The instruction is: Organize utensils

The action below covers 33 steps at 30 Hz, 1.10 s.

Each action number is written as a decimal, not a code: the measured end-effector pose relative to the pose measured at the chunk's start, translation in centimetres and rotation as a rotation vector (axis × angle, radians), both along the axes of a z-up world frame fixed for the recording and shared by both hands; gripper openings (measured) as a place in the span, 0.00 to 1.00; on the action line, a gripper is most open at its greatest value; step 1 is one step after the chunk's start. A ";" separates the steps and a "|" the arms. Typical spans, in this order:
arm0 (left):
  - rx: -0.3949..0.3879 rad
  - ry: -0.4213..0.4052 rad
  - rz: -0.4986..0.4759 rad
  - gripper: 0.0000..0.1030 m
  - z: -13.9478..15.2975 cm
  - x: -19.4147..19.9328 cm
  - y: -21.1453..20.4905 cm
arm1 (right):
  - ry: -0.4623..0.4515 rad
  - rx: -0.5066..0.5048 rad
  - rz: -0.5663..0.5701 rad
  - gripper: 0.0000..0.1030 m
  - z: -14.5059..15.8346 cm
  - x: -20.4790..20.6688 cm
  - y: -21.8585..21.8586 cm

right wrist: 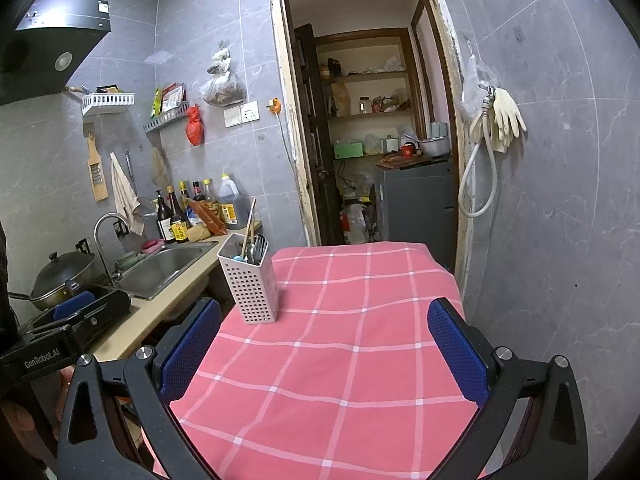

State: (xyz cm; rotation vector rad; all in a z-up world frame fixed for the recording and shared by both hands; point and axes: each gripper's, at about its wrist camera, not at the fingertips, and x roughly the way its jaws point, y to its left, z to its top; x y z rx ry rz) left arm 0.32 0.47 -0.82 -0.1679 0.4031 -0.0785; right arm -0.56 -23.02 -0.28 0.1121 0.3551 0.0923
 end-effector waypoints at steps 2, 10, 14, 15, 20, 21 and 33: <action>-0.002 0.003 0.001 1.00 0.0 0.0 0.0 | 0.001 0.002 0.000 0.99 0.0 0.0 0.0; 0.000 0.001 0.000 1.00 0.1 0.1 0.0 | 0.007 0.002 -0.001 0.99 -0.2 0.4 -0.3; -0.002 0.003 0.001 1.00 0.1 0.1 0.0 | 0.007 0.003 -0.001 0.99 -0.2 0.4 -0.3; -0.002 0.004 0.002 1.00 0.0 0.1 0.0 | 0.008 0.003 -0.001 0.99 -0.2 0.4 -0.3; -0.003 0.008 0.003 1.00 -0.4 0.1 0.1 | 0.008 0.003 -0.001 0.99 -0.2 0.4 -0.3; -0.002 0.007 0.003 1.00 -0.4 0.0 0.2 | 0.007 0.004 -0.001 0.99 -0.1 0.3 -0.3; 0.000 0.007 0.001 1.00 -0.3 0.1 0.2 | 0.009 0.004 -0.002 0.99 -0.1 0.4 -0.3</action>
